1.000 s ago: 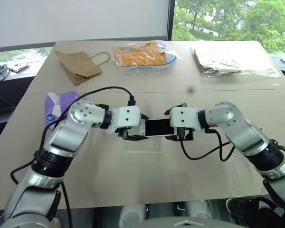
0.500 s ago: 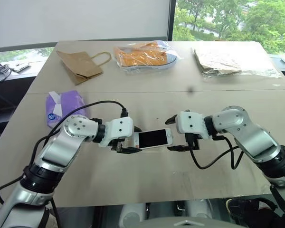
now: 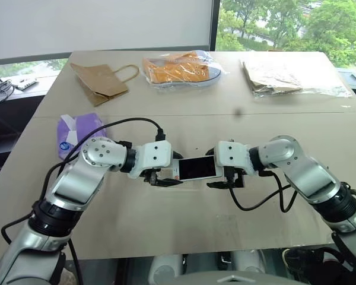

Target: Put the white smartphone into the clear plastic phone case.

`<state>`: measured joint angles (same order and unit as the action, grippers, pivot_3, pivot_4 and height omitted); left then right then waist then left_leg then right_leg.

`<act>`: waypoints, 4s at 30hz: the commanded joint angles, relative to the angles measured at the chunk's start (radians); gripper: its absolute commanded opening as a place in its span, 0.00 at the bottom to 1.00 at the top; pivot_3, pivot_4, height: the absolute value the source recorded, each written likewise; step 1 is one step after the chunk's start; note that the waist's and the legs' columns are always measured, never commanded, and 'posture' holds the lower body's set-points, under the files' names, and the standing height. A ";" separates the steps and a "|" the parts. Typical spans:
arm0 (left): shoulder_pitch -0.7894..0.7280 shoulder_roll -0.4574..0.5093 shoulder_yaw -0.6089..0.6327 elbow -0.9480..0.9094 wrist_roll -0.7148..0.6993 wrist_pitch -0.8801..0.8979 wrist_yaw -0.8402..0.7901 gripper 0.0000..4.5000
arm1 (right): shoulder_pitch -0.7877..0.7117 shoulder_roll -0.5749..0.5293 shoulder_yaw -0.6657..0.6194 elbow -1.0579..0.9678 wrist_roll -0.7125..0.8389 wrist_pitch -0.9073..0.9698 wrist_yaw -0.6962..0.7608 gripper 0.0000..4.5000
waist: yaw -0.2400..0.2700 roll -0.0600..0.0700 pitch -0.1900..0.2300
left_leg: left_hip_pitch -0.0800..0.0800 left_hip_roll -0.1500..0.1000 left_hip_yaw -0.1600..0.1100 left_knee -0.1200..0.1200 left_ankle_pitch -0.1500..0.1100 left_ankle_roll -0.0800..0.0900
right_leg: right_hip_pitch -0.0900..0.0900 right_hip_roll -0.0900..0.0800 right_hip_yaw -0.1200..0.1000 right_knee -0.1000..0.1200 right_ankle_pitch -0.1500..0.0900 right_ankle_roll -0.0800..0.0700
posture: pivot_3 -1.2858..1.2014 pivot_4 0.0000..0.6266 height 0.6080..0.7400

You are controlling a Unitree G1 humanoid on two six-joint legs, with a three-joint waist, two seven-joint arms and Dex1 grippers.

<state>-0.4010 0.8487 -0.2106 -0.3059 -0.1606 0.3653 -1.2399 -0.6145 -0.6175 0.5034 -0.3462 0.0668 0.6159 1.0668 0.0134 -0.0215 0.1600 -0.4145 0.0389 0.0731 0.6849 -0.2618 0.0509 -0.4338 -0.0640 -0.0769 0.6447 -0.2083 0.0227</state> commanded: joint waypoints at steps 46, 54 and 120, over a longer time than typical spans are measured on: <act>0.396 0.044 0.317 0.084 -0.205 0.068 0.145 0.22 | -0.066 0.026 0.089 0.059 -0.093 -0.036 0.013 0.68 | -0.002 0.001 0.000 | 0.000 0.001 0.000 -0.001 0.000 -0.001 | 0.000 -0.001 -0.001 0.000 0.000 -0.001 | 0.52 0.24 1.00; 0.411 0.043 0.320 0.099 -0.186 0.030 0.150 0.00 | -0.083 0.054 0.108 0.086 -0.121 -0.024 0.031 0.68 | -0.002 0.001 0.001 | 0.000 0.001 0.000 -0.001 0.000 -0.001 | 0.000 -0.001 -0.001 0.000 0.000 -0.001 | 0.52 0.24 1.00; 0.433 -0.037 0.197 0.025 -0.146 -0.002 0.237 0.00 | 0.127 -0.065 -0.045 -0.082 0.071 0.046 -0.016 0.02 | 0.001 0.002 0.000 | 0.000 -0.001 -0.001 -0.001 -0.001 0.001 | 0.001 -0.005 -0.003 -0.001 -0.002 -0.004 | 0.52 0.24 1.00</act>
<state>0.0249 0.8230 0.0286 -0.2591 -0.3133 0.3597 -0.9956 -0.4893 -0.6897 0.4714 -0.3842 0.1182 0.6895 1.0392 0.0149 -0.0195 0.1604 -0.4140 0.0383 0.0723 0.6840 -0.2624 0.0517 -0.4331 -0.0689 -0.0799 0.6438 -0.2105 0.0189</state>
